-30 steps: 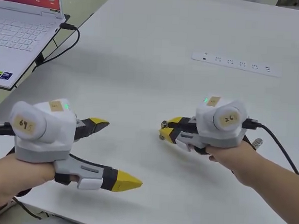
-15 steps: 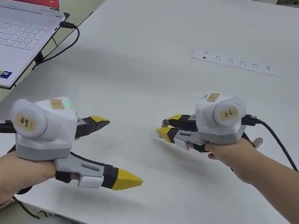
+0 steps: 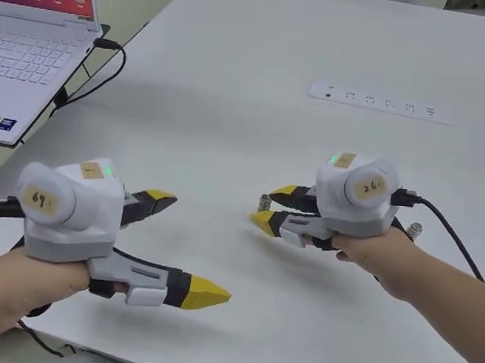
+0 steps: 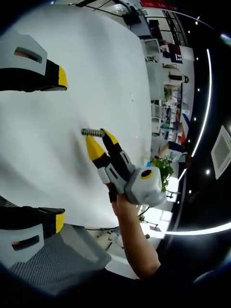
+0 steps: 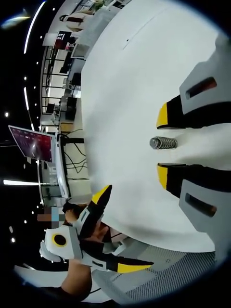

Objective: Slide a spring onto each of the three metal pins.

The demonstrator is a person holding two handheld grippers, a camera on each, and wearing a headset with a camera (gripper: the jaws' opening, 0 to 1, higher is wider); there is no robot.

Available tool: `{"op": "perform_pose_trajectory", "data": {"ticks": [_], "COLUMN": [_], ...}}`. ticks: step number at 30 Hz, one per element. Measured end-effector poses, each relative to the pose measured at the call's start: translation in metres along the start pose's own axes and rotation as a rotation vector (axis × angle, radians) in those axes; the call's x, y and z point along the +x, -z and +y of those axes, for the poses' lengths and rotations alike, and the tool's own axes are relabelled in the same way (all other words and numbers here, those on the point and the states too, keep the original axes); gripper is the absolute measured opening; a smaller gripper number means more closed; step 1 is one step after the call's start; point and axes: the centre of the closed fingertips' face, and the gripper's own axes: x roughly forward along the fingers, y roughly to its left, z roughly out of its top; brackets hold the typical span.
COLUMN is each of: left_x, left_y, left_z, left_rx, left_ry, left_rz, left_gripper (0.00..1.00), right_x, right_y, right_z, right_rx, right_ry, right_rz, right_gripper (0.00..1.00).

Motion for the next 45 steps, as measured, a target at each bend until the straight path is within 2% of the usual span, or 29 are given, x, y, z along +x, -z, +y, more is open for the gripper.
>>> {"op": "perform_pose_trajectory", "data": {"ticks": [11, 21, 26, 39, 45], "left_x": [0.007, 0.014, 0.016, 0.021, 0.023], "left_y": [-0.007, -0.017, -0.022, -0.035, -0.039], "left_z": [-0.005, -0.01, -0.012, -0.021, -0.022], "left_rx": [0.02, 0.037, 0.045, 0.057, 0.057], "left_ry": [0.015, 0.029, 0.034, 0.047, 0.051], "left_rz": [0.001, -0.009, -0.02, -0.051, -0.061], "left_gripper": [0.98, 0.98, 0.98, 0.98, 0.98], "right_x": [-0.016, -0.044, -0.058, -0.098, -0.118], "right_y": [-0.002, -0.018, -0.027, -0.021, -0.017], "right_z": [0.0, 0.001, 0.002, 0.013, 0.011], "right_rx": [0.011, -0.018, 0.001, 0.033, 0.04], "right_ry": [0.01, 0.021, 0.034, 0.058, 0.1], "right_rz": [-0.024, -0.081, -0.132, -0.189, -0.218], "right_gripper": [0.35, 0.46, 0.53, 0.76, 0.88]}}
